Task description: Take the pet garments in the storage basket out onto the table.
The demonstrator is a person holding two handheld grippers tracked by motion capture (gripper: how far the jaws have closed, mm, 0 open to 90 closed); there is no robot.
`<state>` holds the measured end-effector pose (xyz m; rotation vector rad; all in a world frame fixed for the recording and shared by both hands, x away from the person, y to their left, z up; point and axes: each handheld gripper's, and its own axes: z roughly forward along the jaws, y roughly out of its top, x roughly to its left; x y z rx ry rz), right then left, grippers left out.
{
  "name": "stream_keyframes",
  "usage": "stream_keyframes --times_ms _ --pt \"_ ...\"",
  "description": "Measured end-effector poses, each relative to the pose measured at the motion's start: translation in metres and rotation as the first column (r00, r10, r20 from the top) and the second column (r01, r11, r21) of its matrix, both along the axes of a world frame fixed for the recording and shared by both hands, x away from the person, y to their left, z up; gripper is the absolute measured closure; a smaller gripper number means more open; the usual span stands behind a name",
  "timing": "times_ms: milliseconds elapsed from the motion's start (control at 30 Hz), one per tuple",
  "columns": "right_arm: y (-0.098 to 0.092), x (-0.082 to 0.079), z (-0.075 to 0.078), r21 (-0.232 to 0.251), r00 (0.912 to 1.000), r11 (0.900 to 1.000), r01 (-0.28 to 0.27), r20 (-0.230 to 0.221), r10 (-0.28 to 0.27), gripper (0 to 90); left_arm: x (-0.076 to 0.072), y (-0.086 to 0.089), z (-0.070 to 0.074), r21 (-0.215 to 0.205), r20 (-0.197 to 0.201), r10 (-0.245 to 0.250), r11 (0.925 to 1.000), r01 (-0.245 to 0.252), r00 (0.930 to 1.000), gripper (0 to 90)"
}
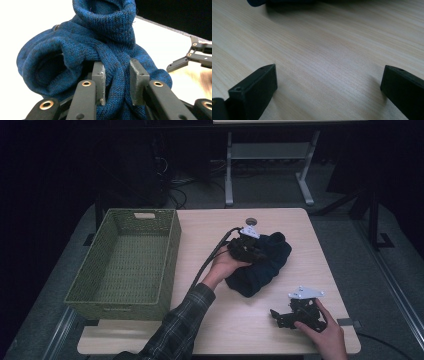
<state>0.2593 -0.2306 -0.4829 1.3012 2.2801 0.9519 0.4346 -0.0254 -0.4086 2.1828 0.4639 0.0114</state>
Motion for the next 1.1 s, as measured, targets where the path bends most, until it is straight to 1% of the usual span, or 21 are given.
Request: stream_keyframes --times_ms 67,167,233,300,333,433,533,600,633,767,800,933,1000,1100 --pt "0.000 0.000 0.000 0.000 1.0000 1.000 0.000 -0.001 0.000 0.5 0.000 -0.001 -0.002 0.000 -0.010 0.002 1.0000 -0.002 1.0000 68.5" --pt "0.000 0.000 0.000 0.000 1.0000 1.000 0.001 -0.001 -0.001 0.5 0.001 -0.002 -0.003 -0.005 -0.012 0.002 1.0000 -0.002 0.9999 65.3" --pt "0.000 0.000 0.000 0.000 1.0000 1.000 0.000 -0.001 0.000 0.5 0.002 -0.002 -0.004 -0.007 -0.020 -0.002 1.0000 0.002 0.9998 57.3" --pt "0.000 0.000 0.000 0.000 1.0000 1.000 0.001 -0.001 -0.001 0.5 0.001 -0.002 -0.004 0.003 -0.009 -0.002 1.0000 0.002 1.0000 48.4" --pt "0.000 0.000 0.000 0.000 1.0000 1.000 0.001 -0.001 -0.001 0.5 0.001 -0.002 -0.004 -0.002 -0.013 0.001 1.0000 -0.001 0.9999 45.1" --pt "0.000 0.000 0.000 0.000 1.0000 1.000 0.001 -0.001 -0.001 0.5 0.000 0.001 0.000 0.003 0.001 0.019 0.9998 -0.019 0.9998 28.5" --pt "0.000 0.000 0.000 0.000 1.0000 1.000 0.000 0.000 0.000 0.5 -0.003 0.007 0.005 0.012 0.000 0.031 0.9994 -0.031 0.9995 19.4" --pt "0.000 0.000 0.000 0.001 1.0000 1.000 0.002 -0.003 -0.002 0.5 -0.006 0.012 0.009 0.016 0.004 0.042 0.9990 -0.042 0.9991 16.2" --pt "0.000 0.000 0.000 0.002 1.0000 1.000 0.002 -0.002 -0.002 0.5 -0.007 0.015 0.010 0.018 0.013 0.047 0.9987 -0.047 0.9988 15.5" --pt "0.000 0.000 0.000 0.004 1.0000 1.000 0.003 -0.005 -0.003 0.5 -0.012 0.025 0.014 0.012 0.025 0.080 0.9967 -0.080 0.9965 14.0" --pt "0.000 0.000 0.000 0.004 1.0000 1.000 0.003 -0.005 -0.003 0.5 -0.014 0.029 0.015 0.018 0.023 0.083 0.9963 -0.083 0.9963 13.8" --pt "0.000 0.000 0.000 0.001 1.0000 1.000 0.003 -0.003 -0.003 0.5 -0.023 0.041 0.017 0.020 0.040 0.109 0.9937 -0.110 0.9932 13.5" --pt "0.000 0.000 0.000 0.000 1.0000 1.000 0.001 -0.002 -0.001 0.5 -0.028 0.047 0.017 0.031 0.051 0.127 0.9912 -0.129 0.9906 13.8" --pt "0.000 0.000 0.000 0.000 1.0000 1.000 0.001 -0.001 -0.001 0.5 -0.037 0.054 0.016 0.051 0.079 0.152 0.9864 -0.156 0.9853 13.8"
